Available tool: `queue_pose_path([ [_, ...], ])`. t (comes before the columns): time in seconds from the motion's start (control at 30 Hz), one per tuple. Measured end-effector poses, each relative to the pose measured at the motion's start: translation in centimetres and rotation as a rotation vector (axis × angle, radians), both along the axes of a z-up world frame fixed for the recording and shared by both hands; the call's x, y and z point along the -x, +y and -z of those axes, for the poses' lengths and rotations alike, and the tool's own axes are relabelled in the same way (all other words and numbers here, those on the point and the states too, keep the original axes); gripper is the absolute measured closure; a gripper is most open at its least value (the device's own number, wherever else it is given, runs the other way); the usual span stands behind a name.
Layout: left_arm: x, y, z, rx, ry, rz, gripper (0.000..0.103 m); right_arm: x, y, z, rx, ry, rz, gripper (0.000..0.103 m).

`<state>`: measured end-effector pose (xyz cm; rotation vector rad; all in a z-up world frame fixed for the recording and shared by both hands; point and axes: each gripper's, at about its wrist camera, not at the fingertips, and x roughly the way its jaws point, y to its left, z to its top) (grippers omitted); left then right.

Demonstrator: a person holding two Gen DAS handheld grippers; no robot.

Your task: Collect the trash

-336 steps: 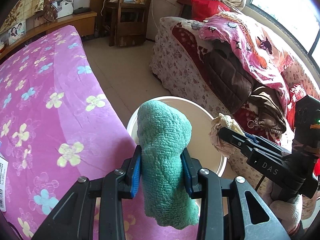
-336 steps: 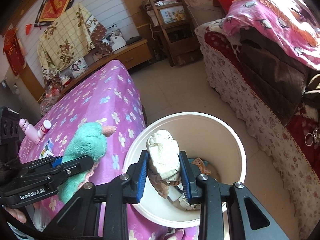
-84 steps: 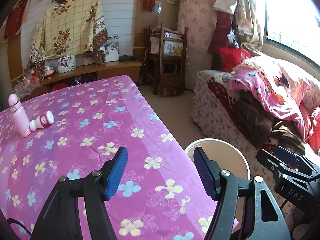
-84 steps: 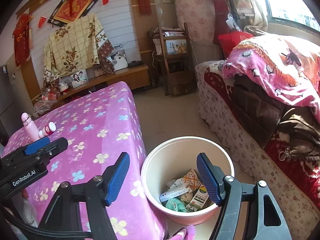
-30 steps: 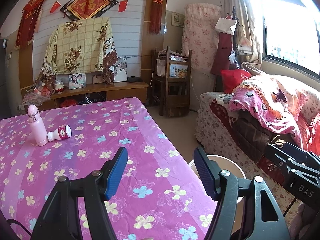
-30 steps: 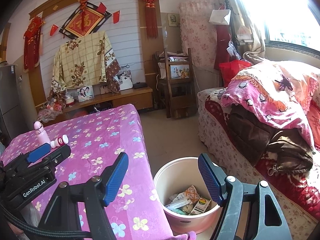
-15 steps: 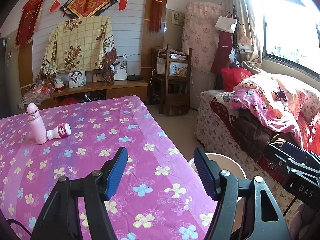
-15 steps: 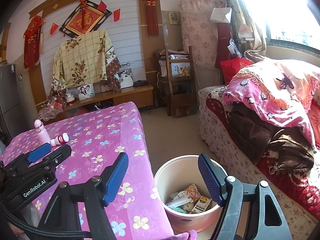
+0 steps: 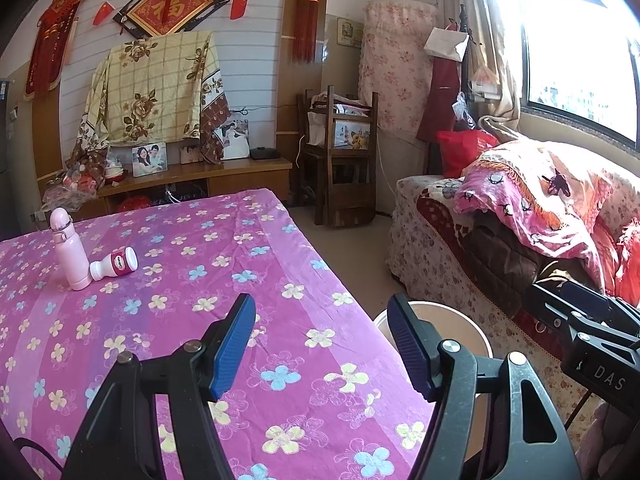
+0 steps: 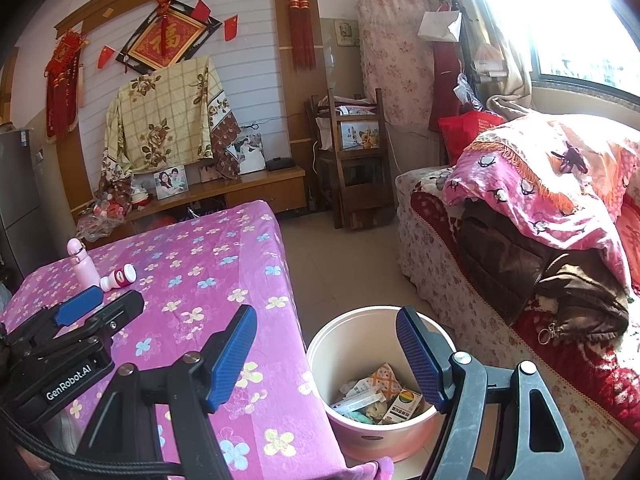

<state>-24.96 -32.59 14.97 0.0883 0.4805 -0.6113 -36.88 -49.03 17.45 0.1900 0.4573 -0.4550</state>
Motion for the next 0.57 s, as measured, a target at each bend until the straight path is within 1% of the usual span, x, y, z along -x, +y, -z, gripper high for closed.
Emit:
queue_pose_path([
  [0.47, -0.08, -0.33, 0.55, -0.007, 0.018, 0.025, 0.034, -0.12, -0.37, 0.44, -0.007, 0.014, 0.001, 0.027],
  [0.57, -0.42, -0.15, 0.81, -0.010, 0.033, 0.024, 0.034, -0.28, -0.37, 0.64, -0.010, 0.021, -0.001, 0.027],
])
